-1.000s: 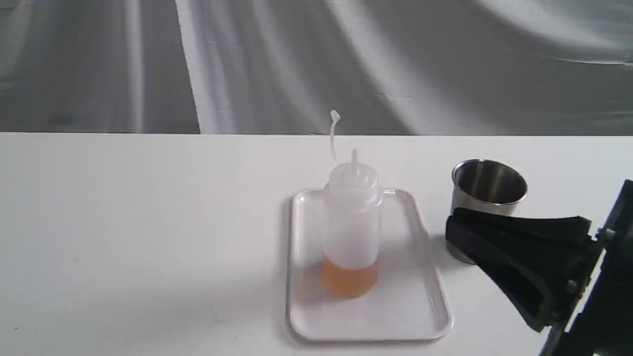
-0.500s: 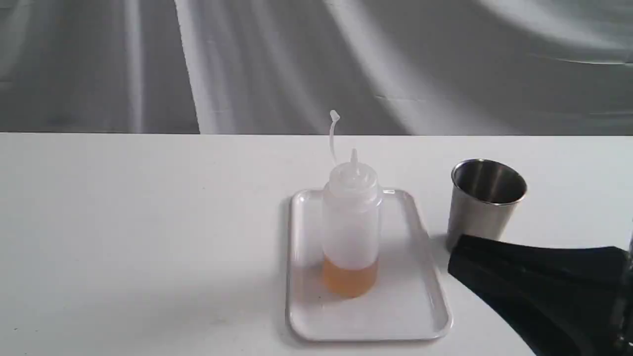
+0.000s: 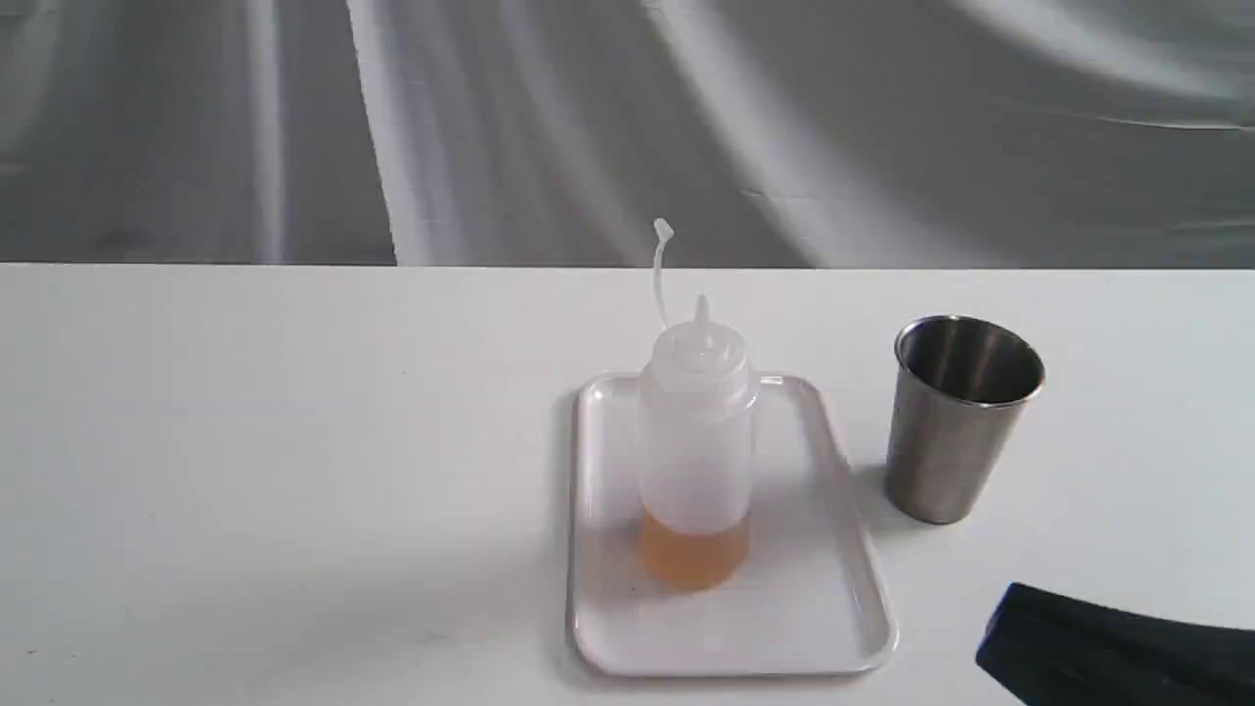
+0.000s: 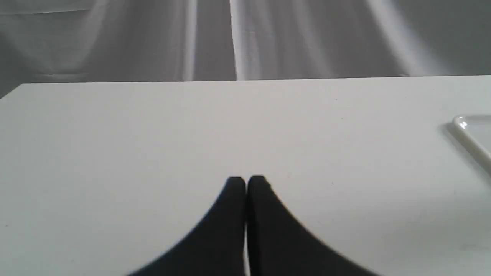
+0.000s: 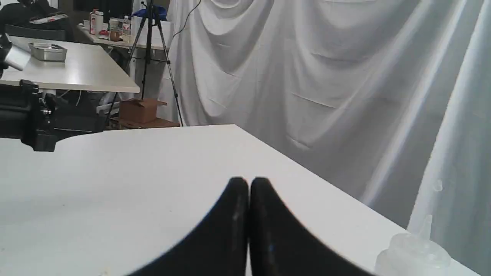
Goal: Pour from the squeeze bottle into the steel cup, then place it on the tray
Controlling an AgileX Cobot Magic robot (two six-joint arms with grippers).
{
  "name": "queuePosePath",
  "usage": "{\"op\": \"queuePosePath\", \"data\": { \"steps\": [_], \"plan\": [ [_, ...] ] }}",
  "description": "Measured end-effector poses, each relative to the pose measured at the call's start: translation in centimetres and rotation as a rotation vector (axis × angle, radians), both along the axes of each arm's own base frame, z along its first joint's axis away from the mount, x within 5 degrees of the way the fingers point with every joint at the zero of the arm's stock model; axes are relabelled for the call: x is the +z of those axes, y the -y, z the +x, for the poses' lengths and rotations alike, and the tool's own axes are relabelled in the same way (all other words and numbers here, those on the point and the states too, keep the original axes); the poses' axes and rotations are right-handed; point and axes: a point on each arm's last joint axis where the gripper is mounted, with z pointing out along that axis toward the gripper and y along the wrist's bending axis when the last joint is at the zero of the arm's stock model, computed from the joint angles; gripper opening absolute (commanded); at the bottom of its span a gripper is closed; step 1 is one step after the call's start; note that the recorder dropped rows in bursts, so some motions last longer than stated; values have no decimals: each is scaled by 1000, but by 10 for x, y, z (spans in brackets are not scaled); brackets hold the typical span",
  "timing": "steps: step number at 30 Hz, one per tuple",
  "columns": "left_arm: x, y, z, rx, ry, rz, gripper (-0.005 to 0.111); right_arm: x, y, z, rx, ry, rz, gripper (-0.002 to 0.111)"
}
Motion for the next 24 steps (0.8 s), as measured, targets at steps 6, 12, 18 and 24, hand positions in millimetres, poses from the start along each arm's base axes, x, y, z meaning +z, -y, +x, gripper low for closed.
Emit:
{"op": "queuePosePath", "data": {
  "steps": [6,12,18,24],
  "plan": [
    [0,0,0,0,0,0,0,-13,3,-4,-1,-19,-12,0],
    [0,0,0,0,0,0,0,-31,5,-8,-2,-66,-38,0],
    [0,0,0,0,0,0,0,-34,8,-10,-19,-66,-27,0],
    [0,0,0,0,0,0,0,-25,20,-16,-95,-1,65,0]
  ]
}}
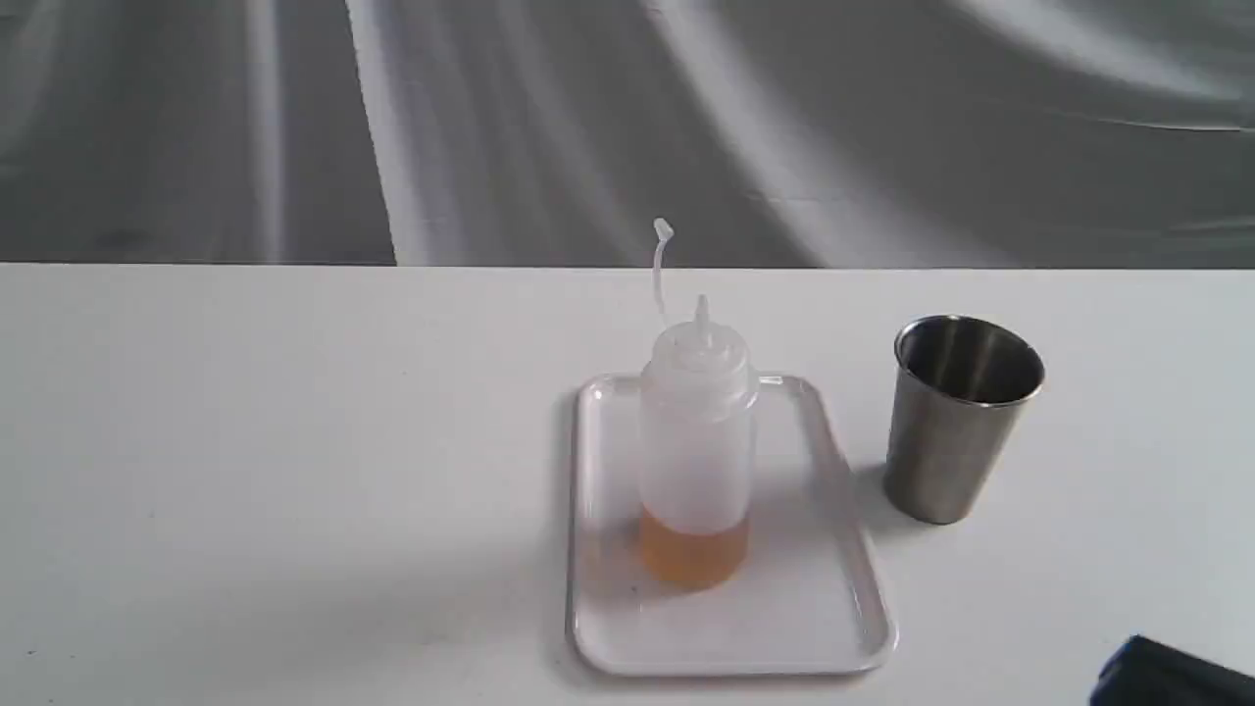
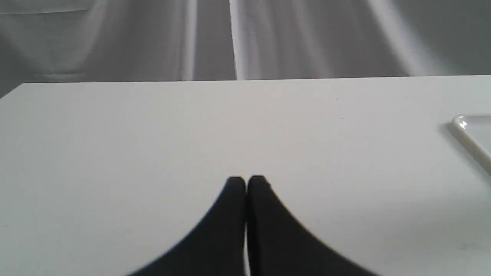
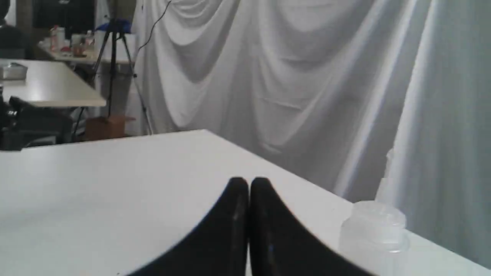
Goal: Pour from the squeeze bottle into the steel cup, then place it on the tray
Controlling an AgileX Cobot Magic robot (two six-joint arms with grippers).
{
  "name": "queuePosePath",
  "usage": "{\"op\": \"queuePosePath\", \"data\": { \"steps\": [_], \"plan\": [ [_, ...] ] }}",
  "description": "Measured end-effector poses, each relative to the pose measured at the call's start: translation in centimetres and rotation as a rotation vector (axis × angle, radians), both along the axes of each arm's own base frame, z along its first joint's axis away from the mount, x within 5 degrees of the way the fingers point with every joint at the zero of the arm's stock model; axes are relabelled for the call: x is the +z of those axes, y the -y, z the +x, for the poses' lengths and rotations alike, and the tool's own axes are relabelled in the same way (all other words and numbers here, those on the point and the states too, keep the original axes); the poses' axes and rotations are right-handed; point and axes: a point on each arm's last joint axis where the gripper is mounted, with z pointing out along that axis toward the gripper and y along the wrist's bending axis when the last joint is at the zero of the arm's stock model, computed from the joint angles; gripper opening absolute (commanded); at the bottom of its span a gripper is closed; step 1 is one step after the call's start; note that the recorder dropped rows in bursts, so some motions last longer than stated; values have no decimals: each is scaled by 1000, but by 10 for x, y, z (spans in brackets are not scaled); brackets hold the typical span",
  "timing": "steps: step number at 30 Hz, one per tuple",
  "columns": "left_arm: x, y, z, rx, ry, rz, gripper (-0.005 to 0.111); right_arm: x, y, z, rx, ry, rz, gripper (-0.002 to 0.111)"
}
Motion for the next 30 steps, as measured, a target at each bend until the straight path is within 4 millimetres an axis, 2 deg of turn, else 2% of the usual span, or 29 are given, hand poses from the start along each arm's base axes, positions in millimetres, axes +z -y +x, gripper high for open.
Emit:
{"op": "queuePosePath", "data": {
  "steps": [7,14,30],
  "plan": [
    [0,0,0,0,0,0,0,-10,15,-5,-120,-14,109,0],
    [0,0,0,0,0,0,0,-8,23,-5,-206,-1,171,0],
    [0,0,0,0,0,0,0,-11,38,1,-424,-16,170,0]
  ]
}}
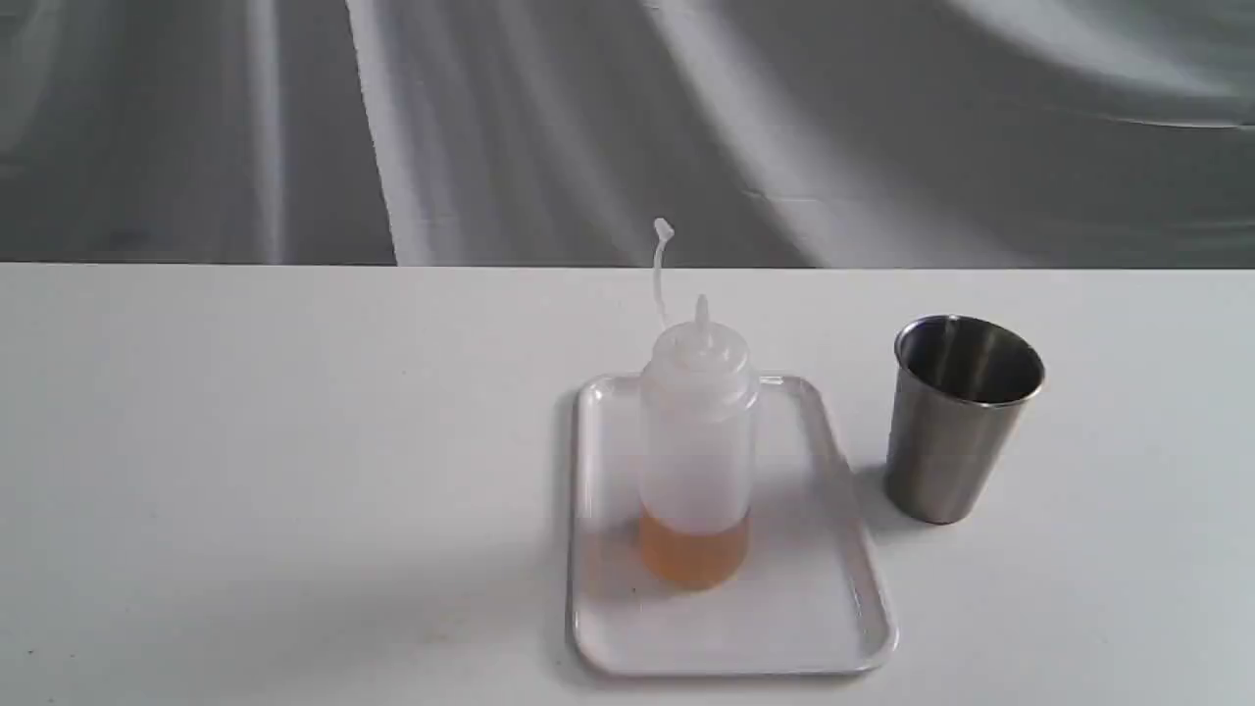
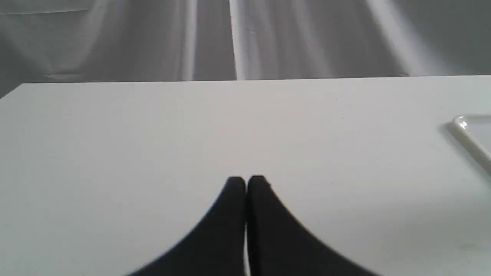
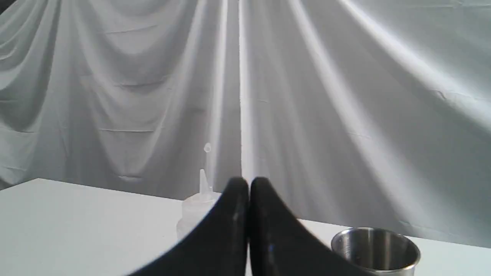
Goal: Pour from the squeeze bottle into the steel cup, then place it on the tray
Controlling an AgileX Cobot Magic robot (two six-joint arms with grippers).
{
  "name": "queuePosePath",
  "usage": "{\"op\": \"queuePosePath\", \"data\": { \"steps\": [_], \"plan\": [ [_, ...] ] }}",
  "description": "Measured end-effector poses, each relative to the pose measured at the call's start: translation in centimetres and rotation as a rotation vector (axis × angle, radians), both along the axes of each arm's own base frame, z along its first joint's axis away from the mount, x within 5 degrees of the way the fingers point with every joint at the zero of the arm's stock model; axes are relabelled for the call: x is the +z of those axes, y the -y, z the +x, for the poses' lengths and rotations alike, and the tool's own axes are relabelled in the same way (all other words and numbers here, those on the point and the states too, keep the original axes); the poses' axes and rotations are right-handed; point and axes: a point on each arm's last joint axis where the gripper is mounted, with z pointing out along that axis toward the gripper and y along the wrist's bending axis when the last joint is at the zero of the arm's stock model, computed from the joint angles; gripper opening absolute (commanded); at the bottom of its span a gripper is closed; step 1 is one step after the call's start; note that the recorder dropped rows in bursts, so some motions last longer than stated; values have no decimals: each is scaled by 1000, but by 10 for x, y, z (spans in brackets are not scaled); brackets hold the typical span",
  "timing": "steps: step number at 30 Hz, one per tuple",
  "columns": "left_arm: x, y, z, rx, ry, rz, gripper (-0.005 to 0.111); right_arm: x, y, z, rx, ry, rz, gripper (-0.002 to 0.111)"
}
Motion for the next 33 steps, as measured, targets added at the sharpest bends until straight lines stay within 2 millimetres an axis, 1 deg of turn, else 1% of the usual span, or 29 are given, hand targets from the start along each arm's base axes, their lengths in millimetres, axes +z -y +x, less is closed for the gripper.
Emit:
{"op": "queuePosePath", "data": {
  "steps": [20,27,33],
  "plan": [
    [0,0,0,0,0,0,0,-1,1,0,-12,-12,-5,0],
    [0,0,0,0,0,0,0,-5,12,-5,-119,-49,51,0],
    [0,0,0,0,0,0,0,-7,15,-13,-150,-30,-14,0]
  ]
}}
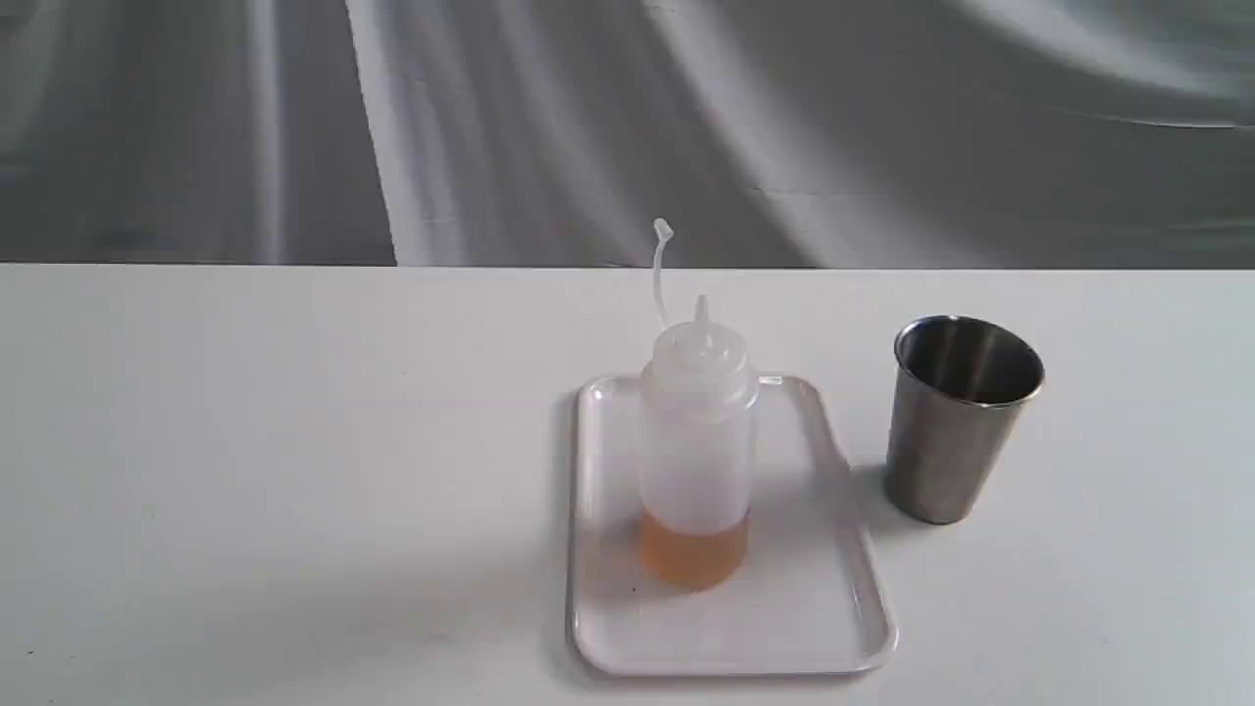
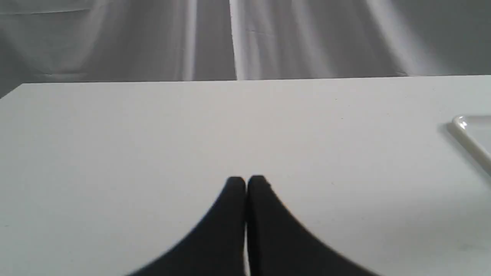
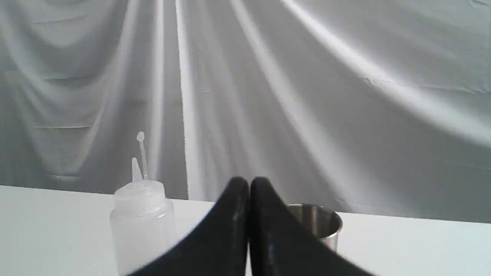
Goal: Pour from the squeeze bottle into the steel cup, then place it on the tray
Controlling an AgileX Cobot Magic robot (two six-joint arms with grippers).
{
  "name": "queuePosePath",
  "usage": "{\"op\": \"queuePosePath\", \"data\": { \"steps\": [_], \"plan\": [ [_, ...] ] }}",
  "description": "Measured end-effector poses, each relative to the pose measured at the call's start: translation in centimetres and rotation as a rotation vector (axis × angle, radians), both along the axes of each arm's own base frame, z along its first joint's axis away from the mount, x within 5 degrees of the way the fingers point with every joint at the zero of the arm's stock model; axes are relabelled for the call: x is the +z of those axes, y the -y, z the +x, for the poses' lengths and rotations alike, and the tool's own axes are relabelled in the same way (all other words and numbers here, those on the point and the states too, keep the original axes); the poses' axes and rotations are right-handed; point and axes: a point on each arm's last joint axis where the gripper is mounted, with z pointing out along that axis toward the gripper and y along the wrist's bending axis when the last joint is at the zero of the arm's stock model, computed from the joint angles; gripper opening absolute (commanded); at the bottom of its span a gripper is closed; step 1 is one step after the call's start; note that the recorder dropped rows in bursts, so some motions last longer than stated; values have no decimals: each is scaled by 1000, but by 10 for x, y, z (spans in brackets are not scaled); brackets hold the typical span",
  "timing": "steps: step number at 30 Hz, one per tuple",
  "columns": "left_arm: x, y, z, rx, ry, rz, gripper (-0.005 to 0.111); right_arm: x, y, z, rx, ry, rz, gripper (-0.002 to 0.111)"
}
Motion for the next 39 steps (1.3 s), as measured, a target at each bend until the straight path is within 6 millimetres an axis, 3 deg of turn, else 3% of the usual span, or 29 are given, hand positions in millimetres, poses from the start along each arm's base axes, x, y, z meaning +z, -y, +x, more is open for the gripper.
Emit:
{"op": "queuePosePath", "data": {
  "steps": [23,39],
  "plan": [
    [0,0,0,0,0,0,0,-23,14,-3,-243,-234,-35,0],
    [0,0,0,0,0,0,0,-35,17,-6,-298,-370,-49,0]
  ]
}}
